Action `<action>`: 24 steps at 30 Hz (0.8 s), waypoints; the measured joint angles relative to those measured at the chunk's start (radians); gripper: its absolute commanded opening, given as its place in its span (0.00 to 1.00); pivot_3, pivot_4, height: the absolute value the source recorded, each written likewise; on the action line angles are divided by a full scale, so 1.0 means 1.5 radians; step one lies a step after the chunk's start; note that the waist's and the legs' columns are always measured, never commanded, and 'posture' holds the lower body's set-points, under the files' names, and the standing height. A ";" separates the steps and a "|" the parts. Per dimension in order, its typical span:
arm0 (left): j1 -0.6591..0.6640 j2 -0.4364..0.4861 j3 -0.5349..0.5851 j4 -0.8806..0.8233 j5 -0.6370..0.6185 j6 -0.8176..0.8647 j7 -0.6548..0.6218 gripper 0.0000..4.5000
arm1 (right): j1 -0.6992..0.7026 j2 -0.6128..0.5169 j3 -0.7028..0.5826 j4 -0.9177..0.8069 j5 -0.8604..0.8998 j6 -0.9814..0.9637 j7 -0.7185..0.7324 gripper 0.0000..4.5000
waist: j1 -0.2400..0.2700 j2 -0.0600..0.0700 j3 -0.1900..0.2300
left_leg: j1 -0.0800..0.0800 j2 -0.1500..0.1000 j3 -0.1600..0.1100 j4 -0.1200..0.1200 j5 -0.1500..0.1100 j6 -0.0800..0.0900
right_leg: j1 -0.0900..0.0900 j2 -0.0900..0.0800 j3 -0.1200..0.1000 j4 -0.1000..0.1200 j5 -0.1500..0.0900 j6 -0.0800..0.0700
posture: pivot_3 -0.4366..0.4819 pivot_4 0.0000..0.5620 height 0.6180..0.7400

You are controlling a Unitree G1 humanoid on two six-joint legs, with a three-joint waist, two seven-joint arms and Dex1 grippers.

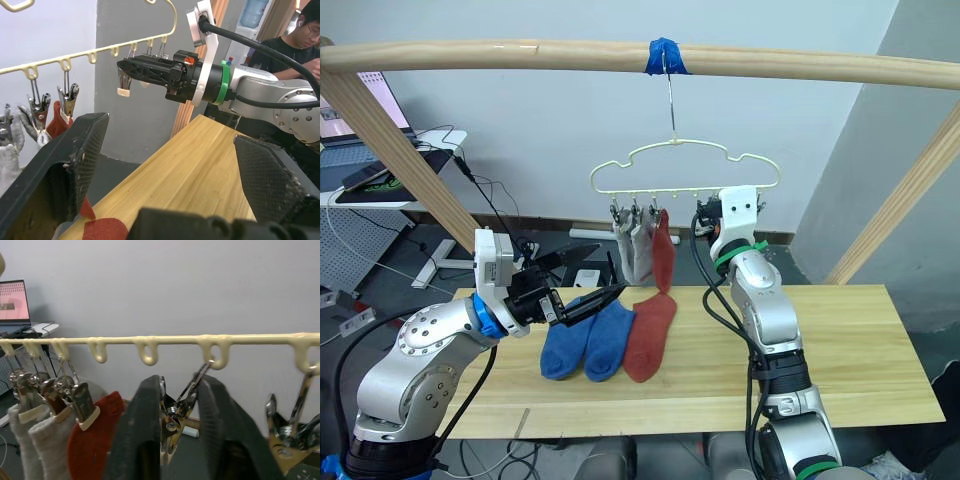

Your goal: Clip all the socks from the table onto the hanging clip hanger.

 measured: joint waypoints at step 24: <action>-0.106 -0.059 -0.250 0.340 0.300 -0.061 0.030 1.00 | 0.000 -0.135 -0.018 -0.074 0.107 0.150 0.152 0.00 | -0.003 0.001 0.000 | 0.000 0.000 0.000 0.001 0.000 0.000 | 0.000 0.000 0.000 0.000 0.001 0.002 | 0.37 0.21 1.00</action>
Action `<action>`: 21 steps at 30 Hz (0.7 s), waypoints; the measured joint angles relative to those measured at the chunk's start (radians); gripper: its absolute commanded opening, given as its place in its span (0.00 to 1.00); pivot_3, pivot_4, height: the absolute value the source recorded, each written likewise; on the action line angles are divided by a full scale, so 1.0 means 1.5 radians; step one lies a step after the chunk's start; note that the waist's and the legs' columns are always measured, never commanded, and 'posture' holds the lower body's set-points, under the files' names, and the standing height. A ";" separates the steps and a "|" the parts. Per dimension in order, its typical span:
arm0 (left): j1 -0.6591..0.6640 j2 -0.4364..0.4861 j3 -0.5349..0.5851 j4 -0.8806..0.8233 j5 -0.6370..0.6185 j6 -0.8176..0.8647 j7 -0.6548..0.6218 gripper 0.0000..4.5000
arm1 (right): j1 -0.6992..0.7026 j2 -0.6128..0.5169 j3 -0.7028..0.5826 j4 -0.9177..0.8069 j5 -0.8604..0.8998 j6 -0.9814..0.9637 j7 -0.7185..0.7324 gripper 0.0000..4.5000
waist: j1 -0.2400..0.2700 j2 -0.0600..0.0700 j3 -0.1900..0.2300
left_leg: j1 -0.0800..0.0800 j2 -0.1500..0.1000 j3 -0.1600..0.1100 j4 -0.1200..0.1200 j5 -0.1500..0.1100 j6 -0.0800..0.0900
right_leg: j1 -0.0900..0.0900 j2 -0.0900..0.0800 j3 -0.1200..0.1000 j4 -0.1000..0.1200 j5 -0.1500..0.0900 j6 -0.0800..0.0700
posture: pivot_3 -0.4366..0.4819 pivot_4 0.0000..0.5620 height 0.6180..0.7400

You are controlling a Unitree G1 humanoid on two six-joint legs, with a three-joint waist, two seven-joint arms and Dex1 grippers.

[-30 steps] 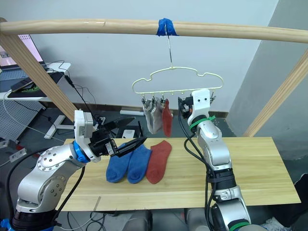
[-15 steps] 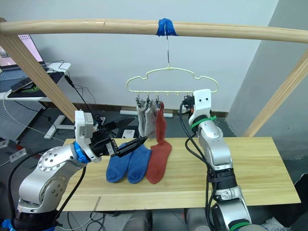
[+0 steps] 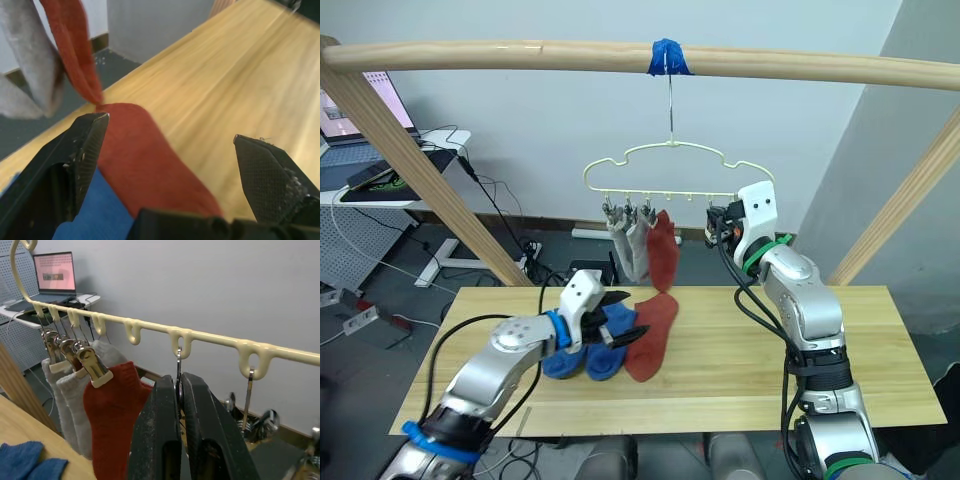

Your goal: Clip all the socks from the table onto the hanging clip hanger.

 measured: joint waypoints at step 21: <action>-0.211 -0.163 -0.027 0.582 0.153 -0.243 0.014 0.67 | 0.039 -0.004 -0.005 -0.082 0.003 0.036 -0.035 0.00 | -0.032 0.000 0.000 | 0.000 0.000 -0.001 0.001 0.000 0.000 | 0.001 0.000 0.000 0.000 0.000 0.001 | 0.26 0.24 1.00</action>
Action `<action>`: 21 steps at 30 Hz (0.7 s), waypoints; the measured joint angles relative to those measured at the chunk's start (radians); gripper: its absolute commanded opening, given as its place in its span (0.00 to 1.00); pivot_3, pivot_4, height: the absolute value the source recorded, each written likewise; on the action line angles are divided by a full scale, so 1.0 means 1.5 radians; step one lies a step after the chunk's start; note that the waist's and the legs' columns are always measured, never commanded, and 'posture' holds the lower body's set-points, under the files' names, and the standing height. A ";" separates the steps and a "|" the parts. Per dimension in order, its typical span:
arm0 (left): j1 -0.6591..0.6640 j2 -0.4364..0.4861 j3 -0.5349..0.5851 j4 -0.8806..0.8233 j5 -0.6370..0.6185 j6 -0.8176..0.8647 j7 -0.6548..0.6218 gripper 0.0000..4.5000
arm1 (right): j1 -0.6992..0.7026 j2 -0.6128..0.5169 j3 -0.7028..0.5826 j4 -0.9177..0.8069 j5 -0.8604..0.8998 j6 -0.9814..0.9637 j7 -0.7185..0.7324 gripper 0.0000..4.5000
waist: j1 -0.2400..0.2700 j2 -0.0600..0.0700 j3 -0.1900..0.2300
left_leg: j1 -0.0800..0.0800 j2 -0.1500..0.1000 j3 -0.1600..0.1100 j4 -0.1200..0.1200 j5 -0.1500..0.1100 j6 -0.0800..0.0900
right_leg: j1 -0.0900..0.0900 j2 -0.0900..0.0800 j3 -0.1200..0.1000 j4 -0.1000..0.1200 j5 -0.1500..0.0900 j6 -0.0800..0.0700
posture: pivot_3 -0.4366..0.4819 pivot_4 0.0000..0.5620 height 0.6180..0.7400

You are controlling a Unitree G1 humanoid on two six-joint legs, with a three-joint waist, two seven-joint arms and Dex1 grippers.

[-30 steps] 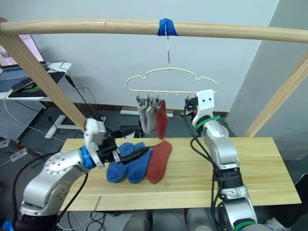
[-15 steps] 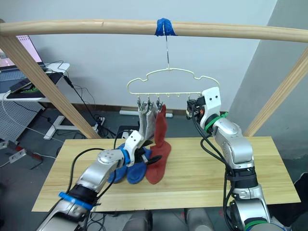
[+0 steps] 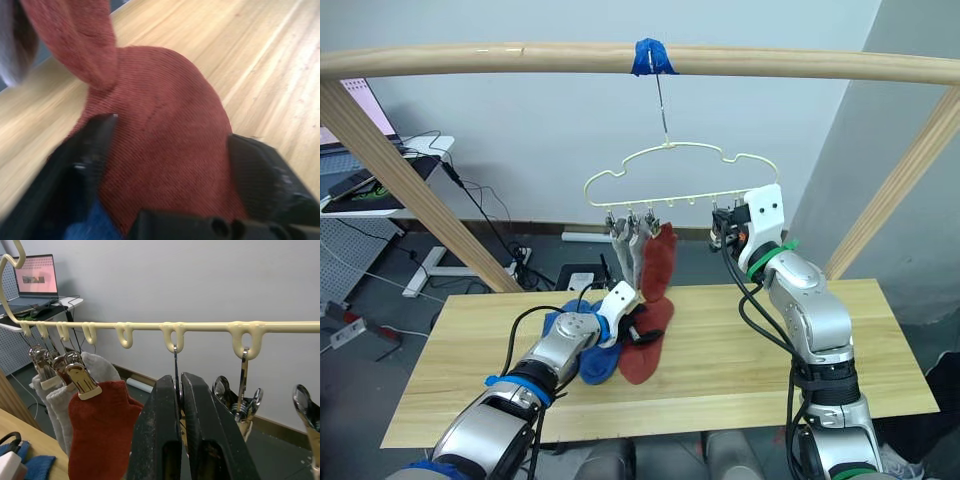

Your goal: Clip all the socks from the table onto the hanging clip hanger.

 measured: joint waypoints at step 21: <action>0.186 0.081 0.023 -0.475 -0.064 0.135 -0.167 0.00 | -0.054 -0.008 -0.058 0.040 0.089 0.104 0.018 0.00 | 0.000 0.000 0.000 | 0.001 0.000 -0.001 0.000 0.000 0.000 | 0.000 0.000 0.000 0.001 0.000 0.000 | 0.30 0.27 1.00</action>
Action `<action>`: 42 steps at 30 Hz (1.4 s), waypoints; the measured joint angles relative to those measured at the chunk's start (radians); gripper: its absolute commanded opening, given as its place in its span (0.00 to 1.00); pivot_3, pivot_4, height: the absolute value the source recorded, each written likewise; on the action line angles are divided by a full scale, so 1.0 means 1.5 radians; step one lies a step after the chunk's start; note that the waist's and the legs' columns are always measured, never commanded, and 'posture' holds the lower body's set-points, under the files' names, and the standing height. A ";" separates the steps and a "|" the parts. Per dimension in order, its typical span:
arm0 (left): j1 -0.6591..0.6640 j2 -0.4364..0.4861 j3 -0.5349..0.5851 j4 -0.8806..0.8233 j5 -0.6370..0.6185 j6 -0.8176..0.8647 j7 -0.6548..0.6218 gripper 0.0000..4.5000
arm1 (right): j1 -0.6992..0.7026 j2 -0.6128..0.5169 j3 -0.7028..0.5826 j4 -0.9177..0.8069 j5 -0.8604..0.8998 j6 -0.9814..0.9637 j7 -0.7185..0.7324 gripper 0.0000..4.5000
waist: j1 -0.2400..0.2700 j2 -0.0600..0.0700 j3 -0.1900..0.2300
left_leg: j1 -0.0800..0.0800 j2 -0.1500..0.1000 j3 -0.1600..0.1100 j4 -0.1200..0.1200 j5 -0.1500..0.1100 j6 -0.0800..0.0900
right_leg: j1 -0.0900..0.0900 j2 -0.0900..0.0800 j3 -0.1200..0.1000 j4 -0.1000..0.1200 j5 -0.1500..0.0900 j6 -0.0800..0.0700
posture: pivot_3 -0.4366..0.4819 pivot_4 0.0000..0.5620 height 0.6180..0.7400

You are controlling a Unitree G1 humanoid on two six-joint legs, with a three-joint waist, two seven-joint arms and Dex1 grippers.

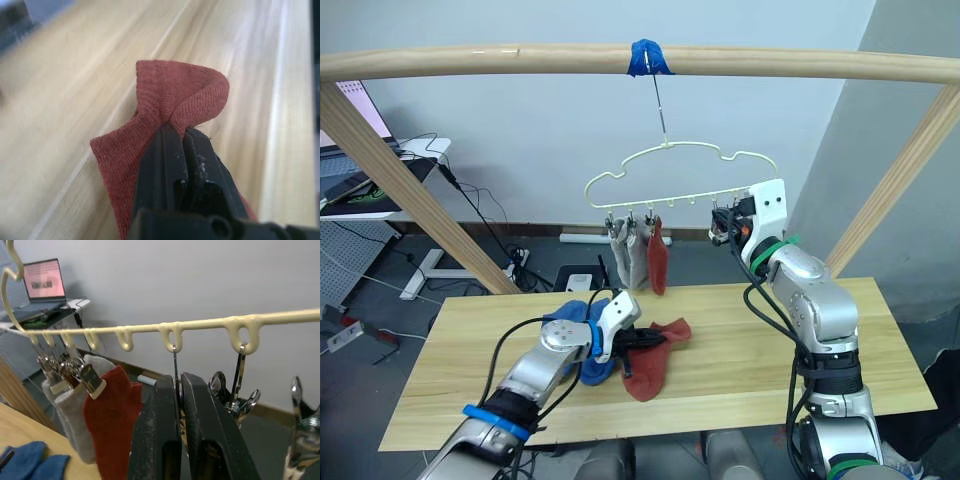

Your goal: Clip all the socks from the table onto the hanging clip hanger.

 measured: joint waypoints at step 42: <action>-0.023 -0.070 0.076 -0.165 -0.085 -0.036 0.126 0.00 | -0.075 0.069 -0.203 0.000 0.320 0.392 -0.143 0.59 | -0.001 0.000 0.000 | -0.001 0.000 0.001 -0.001 0.000 0.000 | 0.000 0.000 0.000 -0.002 0.000 0.000 | 0.31 0.26 1.00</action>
